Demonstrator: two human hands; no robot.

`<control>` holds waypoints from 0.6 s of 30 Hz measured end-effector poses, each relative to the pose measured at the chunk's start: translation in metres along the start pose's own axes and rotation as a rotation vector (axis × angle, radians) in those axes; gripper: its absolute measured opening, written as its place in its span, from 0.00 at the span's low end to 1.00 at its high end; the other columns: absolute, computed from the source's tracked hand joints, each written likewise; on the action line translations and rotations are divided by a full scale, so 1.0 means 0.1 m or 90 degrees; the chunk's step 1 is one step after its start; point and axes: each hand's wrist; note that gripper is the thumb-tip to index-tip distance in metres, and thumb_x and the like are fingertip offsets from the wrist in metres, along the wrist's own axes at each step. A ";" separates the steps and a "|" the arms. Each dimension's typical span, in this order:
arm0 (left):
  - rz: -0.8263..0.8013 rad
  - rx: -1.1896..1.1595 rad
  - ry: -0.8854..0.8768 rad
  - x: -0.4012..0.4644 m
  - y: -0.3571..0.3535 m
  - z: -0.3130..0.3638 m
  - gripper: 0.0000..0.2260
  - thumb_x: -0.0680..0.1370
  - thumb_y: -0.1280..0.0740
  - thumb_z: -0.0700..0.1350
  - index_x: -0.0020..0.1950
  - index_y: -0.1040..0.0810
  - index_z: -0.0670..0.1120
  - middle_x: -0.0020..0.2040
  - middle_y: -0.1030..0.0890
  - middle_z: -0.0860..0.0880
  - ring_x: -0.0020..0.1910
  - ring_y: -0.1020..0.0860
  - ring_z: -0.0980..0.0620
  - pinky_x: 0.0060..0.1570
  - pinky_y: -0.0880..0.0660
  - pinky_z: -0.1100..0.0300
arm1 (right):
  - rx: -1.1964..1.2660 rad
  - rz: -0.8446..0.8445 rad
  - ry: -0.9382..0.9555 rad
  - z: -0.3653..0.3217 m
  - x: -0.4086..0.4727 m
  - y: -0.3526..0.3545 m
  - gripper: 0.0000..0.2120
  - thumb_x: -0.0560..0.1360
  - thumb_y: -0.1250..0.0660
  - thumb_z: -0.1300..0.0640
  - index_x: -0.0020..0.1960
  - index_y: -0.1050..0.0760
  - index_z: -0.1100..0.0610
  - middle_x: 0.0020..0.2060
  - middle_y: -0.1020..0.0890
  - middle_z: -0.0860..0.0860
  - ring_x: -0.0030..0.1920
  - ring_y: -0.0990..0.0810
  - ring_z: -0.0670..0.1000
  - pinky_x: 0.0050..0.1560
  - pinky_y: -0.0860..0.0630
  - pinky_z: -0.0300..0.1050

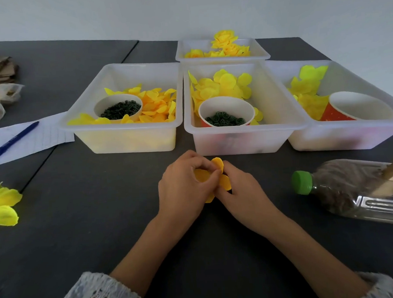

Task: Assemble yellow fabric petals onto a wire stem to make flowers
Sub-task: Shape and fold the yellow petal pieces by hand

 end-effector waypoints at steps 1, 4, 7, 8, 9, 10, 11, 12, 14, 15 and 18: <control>0.002 0.022 -0.010 -0.01 -0.01 0.01 0.02 0.72 0.29 0.54 0.40 0.20 0.59 0.47 0.23 0.63 0.46 0.24 0.63 0.41 0.27 0.64 | -0.003 0.000 -0.006 -0.01 0.00 -0.01 0.07 0.79 0.38 0.51 0.56 0.30 0.44 0.43 0.19 0.43 0.43 0.20 0.43 0.45 0.20 0.47; 0.008 0.060 -0.045 -0.01 -0.02 0.05 0.03 0.72 0.32 0.52 0.40 0.25 0.56 0.44 0.24 0.59 0.43 0.25 0.60 0.37 0.31 0.66 | 0.025 -0.016 -0.010 -0.03 -0.01 0.00 0.07 0.79 0.39 0.52 0.57 0.31 0.43 0.41 0.20 0.43 0.40 0.21 0.42 0.41 0.21 0.44; 0.017 0.072 -0.071 0.02 0.01 0.05 0.04 0.74 0.34 0.52 0.41 0.27 0.54 0.41 0.25 0.57 0.40 0.26 0.59 0.35 0.29 0.65 | 0.131 -0.051 -0.020 -0.05 -0.02 0.04 0.06 0.81 0.43 0.51 0.54 0.30 0.42 0.39 0.21 0.45 0.35 0.23 0.45 0.35 0.24 0.42; 0.016 0.086 -0.085 0.02 0.02 0.04 0.05 0.75 0.34 0.52 0.42 0.27 0.54 0.41 0.26 0.57 0.39 0.26 0.59 0.35 0.29 0.65 | 0.175 -0.052 -0.023 -0.06 -0.02 0.06 0.07 0.82 0.44 0.51 0.53 0.28 0.43 0.39 0.21 0.44 0.34 0.24 0.44 0.34 0.26 0.39; 0.009 0.104 -0.104 0.02 0.03 0.05 0.05 0.76 0.35 0.53 0.43 0.28 0.54 0.41 0.26 0.57 0.38 0.27 0.59 0.35 0.29 0.66 | 0.207 -0.048 -0.026 -0.07 -0.01 0.07 0.07 0.82 0.44 0.50 0.51 0.27 0.43 0.38 0.21 0.43 0.32 0.25 0.42 0.33 0.27 0.37; -0.003 0.119 -0.124 0.02 0.03 0.05 0.06 0.76 0.36 0.54 0.44 0.28 0.54 0.42 0.26 0.57 0.38 0.27 0.59 0.36 0.29 0.66 | 0.222 -0.040 -0.032 -0.08 -0.01 0.08 0.08 0.82 0.45 0.47 0.49 0.27 0.45 0.37 0.22 0.41 0.32 0.25 0.41 0.32 0.28 0.35; -0.017 0.127 -0.140 0.01 0.02 0.06 0.06 0.76 0.38 0.55 0.44 0.28 0.53 0.42 0.26 0.57 0.38 0.27 0.59 0.37 0.28 0.66 | 0.219 -0.031 -0.038 -0.08 0.00 0.09 0.10 0.81 0.45 0.44 0.48 0.27 0.46 0.37 0.22 0.42 0.31 0.24 0.40 0.32 0.27 0.34; -0.030 0.127 -0.150 0.01 0.01 0.06 0.06 0.76 0.39 0.55 0.45 0.28 0.53 0.43 0.26 0.56 0.39 0.27 0.58 0.38 0.27 0.65 | 0.206 -0.023 -0.045 -0.08 0.01 0.09 0.12 0.80 0.45 0.42 0.48 0.28 0.47 0.37 0.21 0.43 0.31 0.23 0.41 0.31 0.27 0.33; -0.047 0.118 -0.153 0.00 0.00 0.06 0.05 0.77 0.39 0.53 0.45 0.29 0.53 0.43 0.27 0.57 0.39 0.27 0.58 0.39 0.25 0.62 | 0.166 -0.009 -0.046 -0.07 0.00 0.08 0.12 0.80 0.46 0.43 0.48 0.28 0.48 0.36 0.20 0.47 0.29 0.22 0.43 0.30 0.26 0.34; -0.052 0.112 -0.148 0.01 -0.01 0.06 0.05 0.77 0.38 0.52 0.44 0.30 0.53 0.43 0.28 0.56 0.39 0.27 0.58 0.39 0.25 0.61 | 0.152 -0.002 -0.040 -0.06 0.00 0.08 0.12 0.81 0.46 0.44 0.48 0.28 0.49 0.35 0.20 0.48 0.28 0.22 0.45 0.30 0.26 0.35; -0.050 0.078 -0.118 0.01 -0.04 0.06 0.05 0.78 0.36 0.48 0.43 0.30 0.51 0.42 0.28 0.55 0.39 0.27 0.56 0.41 0.24 0.55 | 0.145 0.009 -0.019 -0.05 -0.01 0.07 0.13 0.82 0.47 0.47 0.48 0.27 0.49 0.34 0.19 0.48 0.27 0.22 0.48 0.29 0.27 0.35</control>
Point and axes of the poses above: each hand's wrist, its own x-axis towards the middle knuckle, its own y-axis out of the back of the hand, z = x × y
